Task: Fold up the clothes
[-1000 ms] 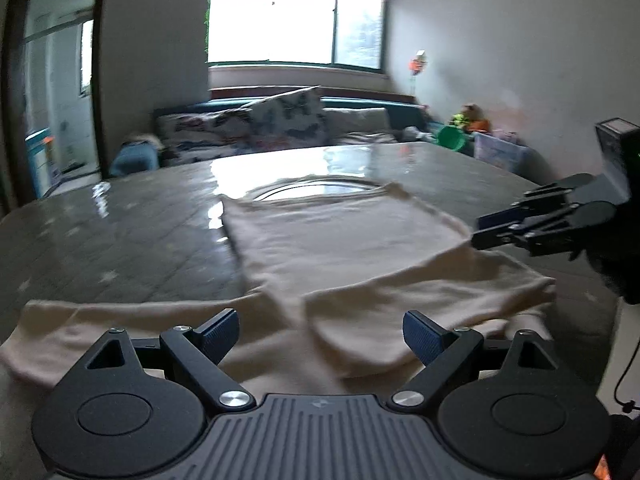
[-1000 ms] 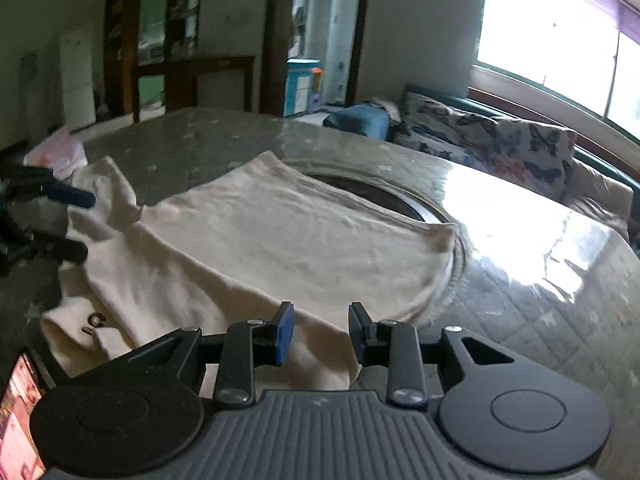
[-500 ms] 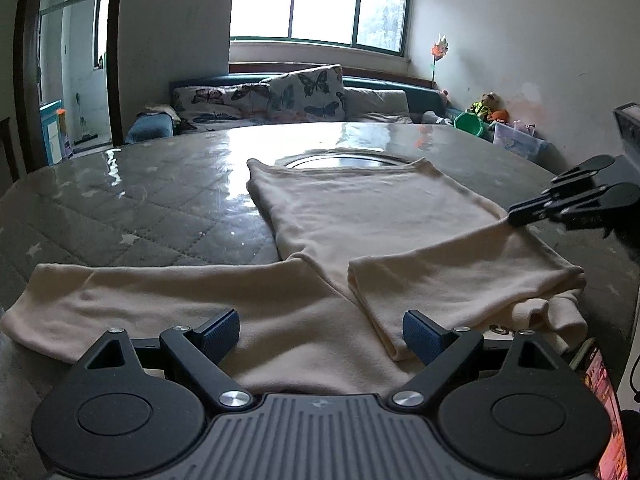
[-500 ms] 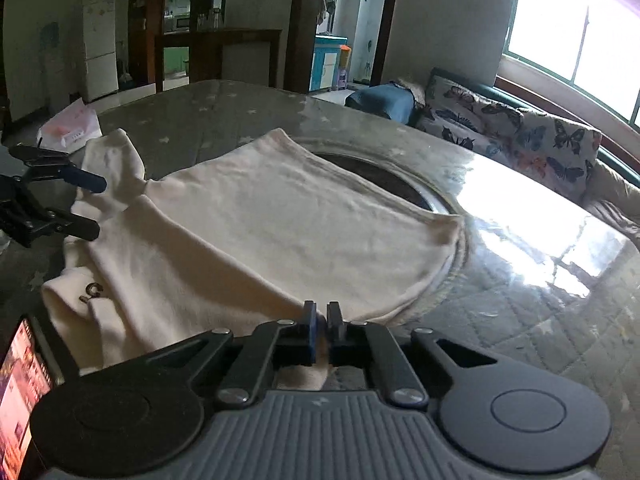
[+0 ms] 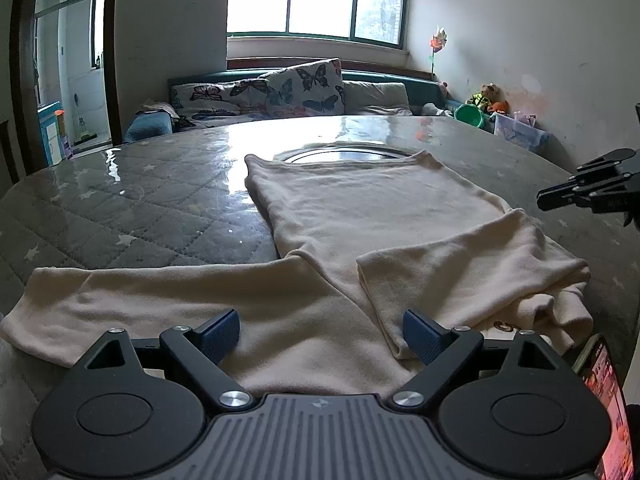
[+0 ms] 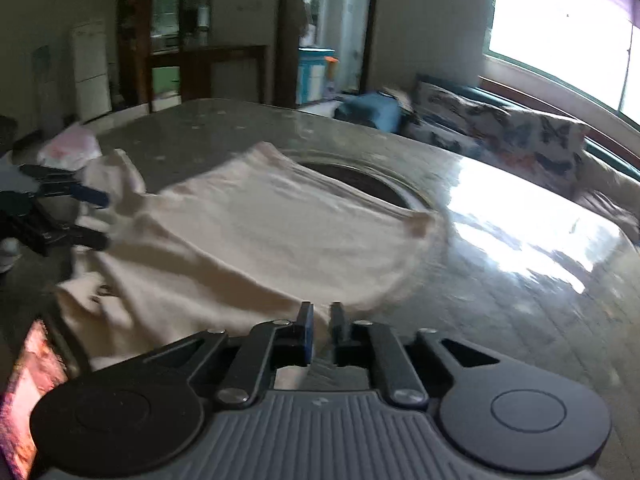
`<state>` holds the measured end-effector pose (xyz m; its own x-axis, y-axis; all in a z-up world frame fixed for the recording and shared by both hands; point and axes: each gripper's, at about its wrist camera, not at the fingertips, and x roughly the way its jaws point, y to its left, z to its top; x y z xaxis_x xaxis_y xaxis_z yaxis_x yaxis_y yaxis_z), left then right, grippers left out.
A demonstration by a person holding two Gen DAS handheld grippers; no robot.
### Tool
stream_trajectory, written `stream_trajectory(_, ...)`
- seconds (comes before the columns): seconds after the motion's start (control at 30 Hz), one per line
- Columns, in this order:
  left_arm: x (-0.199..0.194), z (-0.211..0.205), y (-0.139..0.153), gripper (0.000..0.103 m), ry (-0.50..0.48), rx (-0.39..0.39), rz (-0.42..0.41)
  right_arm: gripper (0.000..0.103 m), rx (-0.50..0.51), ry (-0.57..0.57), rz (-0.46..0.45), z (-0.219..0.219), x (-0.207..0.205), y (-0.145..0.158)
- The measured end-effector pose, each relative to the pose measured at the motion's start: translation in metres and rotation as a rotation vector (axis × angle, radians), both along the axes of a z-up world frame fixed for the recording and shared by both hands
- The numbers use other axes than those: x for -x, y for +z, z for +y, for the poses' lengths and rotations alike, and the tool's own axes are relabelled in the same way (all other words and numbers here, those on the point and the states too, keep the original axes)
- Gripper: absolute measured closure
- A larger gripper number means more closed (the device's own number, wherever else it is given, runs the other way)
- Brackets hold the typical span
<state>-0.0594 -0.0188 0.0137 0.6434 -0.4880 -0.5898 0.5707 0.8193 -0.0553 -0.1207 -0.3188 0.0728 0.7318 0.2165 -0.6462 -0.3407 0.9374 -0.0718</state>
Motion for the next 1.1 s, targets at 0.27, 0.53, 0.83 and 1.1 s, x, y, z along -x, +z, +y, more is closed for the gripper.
stream_trajectory(0.27,-0.002,0.005,0.003,0.012,0.014,-0.004,-0.009,0.094,-0.006,-0.038,0.039,0.015,-0.009,-0.025)
stream_trajectory(0.53,-0.005,0.008,0.000,0.012,0.016,-0.007,0.006,0.101,-0.054,-0.105,-0.007,-0.003,0.005,-0.013)
stream_trajectory(0.83,-0.005,0.007,0.000,0.011,0.019,-0.018,0.007,0.098,-0.051,-0.174,-0.010,-0.011,0.005,-0.020)
stream_trajectory(1.1,-0.004,0.005,0.001,0.011,0.028,-0.016,-0.003,0.097,-0.100,-0.078,-0.021,0.003,0.034,-0.010)
